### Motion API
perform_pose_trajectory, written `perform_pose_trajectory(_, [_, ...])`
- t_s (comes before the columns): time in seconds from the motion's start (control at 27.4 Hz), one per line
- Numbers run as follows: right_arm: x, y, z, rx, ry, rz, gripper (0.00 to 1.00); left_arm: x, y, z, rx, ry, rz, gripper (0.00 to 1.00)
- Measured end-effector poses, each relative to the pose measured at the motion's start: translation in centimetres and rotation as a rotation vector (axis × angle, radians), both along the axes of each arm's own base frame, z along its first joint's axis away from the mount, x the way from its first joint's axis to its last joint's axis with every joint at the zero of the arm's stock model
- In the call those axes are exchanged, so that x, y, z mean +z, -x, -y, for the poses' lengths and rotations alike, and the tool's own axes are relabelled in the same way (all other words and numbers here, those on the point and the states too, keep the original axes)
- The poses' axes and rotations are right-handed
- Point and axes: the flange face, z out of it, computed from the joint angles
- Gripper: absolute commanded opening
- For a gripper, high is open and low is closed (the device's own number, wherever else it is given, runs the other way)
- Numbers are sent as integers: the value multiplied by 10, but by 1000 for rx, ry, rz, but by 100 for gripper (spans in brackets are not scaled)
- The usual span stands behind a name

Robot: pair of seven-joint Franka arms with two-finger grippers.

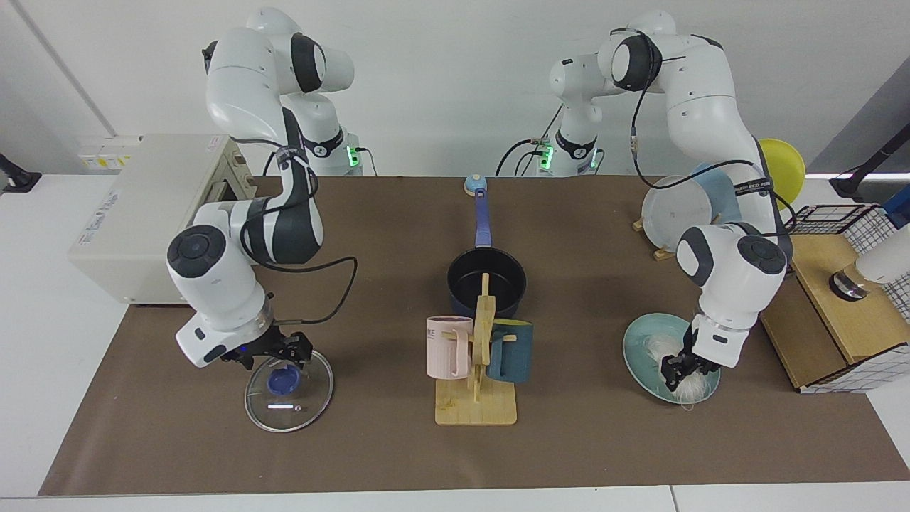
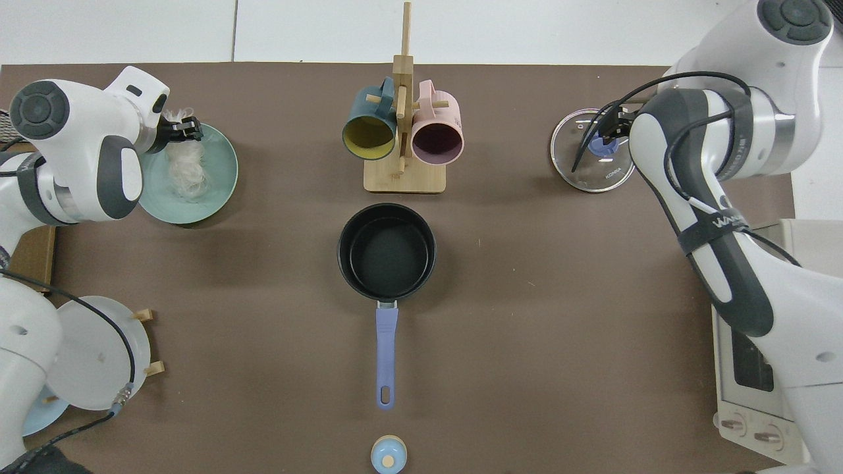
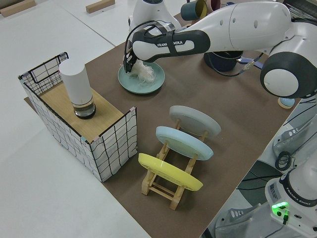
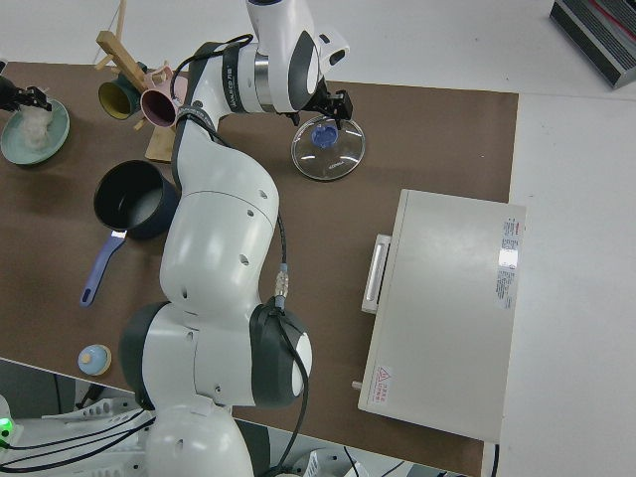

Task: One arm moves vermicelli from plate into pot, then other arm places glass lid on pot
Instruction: 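Carry the vermicelli with the left gripper over the black saucepan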

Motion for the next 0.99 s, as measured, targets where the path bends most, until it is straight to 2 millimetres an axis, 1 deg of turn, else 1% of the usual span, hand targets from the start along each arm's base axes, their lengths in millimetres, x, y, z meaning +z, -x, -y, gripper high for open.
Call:
perform_pose_trajectory(0.04, [-9,-3,0,0,0,3,99,7,0,4,-6,4,-12,0])
perform_pose_trajectory(0.11, [-23,-7,0,0,-1,8,99,27,2,17,-20,13,-31,0])
perform_pose_trajectory(0.22, [-32,-11,1,-1,0,14,99,61,9,31,-36,17,-57,0])
perform_pose_trajectory(0.29, [-34,-12,1,-1,-1,15,99,83,17,38,-43,15,-74,0])
perform_pose_trajectory(0.48, [-32,-13,-2,2,-3,20,99,134,36,58,-43,17,-92,0])
perform_pose_trajectory(0.55, [-31,-13,-2,3,-4,21,99,152,44,72,-30,25,-96,0])
perform_pose_trajectory(0.62, [-31,-13,-2,3,-4,21,99,167,53,91,-17,39,-106,0])
perform_pose_trajectory(0.69, [-32,-13,-3,4,-4,21,99,175,62,116,0,58,-122,0])
perform_pose_trajectory(0.77, [-32,-13,-2,11,-4,20,99,178,69,140,14,78,-134,0])
perform_pose_trajectory(0.91, [-37,-13,1,33,-1,12,99,173,85,189,26,112,-168,0])
perform_pose_trajectory(0.99, [-40,-13,3,43,0,9,99,167,93,208,28,120,-188,0])
